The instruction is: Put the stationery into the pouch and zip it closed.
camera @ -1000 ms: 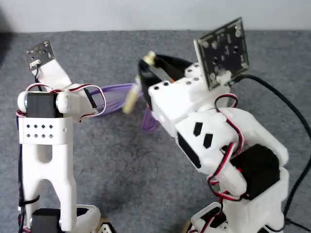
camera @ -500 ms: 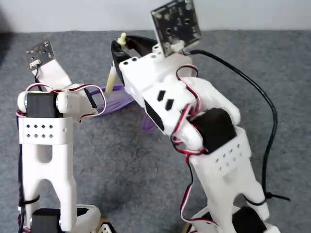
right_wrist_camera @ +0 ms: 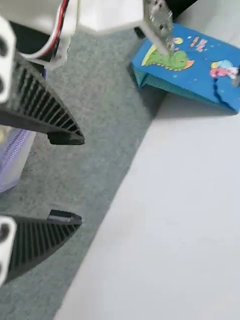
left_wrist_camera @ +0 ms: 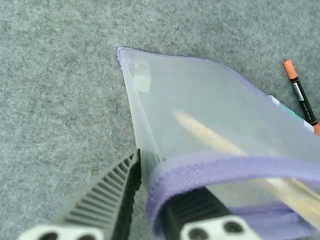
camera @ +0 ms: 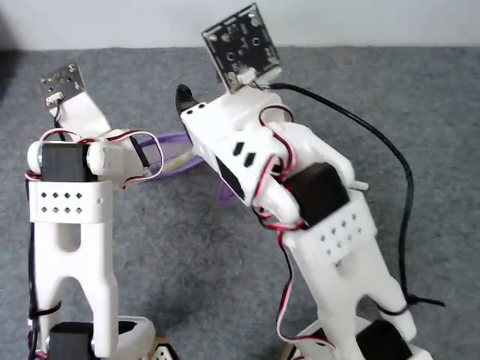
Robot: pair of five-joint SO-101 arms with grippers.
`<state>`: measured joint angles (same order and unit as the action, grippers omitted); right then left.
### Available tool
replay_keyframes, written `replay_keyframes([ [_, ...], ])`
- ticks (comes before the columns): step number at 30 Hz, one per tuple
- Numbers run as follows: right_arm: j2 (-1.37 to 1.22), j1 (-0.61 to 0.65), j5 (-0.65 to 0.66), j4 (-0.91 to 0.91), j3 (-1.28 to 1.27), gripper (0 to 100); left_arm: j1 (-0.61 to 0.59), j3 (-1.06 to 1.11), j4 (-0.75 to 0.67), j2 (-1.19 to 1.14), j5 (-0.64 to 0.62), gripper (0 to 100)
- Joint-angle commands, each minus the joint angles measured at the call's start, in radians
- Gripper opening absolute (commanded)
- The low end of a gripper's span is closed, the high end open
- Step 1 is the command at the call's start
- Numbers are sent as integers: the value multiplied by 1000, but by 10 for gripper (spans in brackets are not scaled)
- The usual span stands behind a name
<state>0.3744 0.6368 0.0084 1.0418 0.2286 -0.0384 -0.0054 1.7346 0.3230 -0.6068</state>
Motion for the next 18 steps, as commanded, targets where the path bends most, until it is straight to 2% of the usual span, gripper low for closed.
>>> replay_keyframes([
  [1,74,7,14,4,5,190,-3,-28,15,-5,-9,11],
  [4,97,-7,15,5,3,131,-3,-28,15,-5,-9,11],
  [9,76,-150,14,7,2,4,-3,-28,15,-5,-9,11],
  [13,15,-269,12,68,2,29,-3,-28,15,-5,-9,11],
  [18,-154,-375,18,248,2,33,-3,-28,15,-5,-9,11],
])
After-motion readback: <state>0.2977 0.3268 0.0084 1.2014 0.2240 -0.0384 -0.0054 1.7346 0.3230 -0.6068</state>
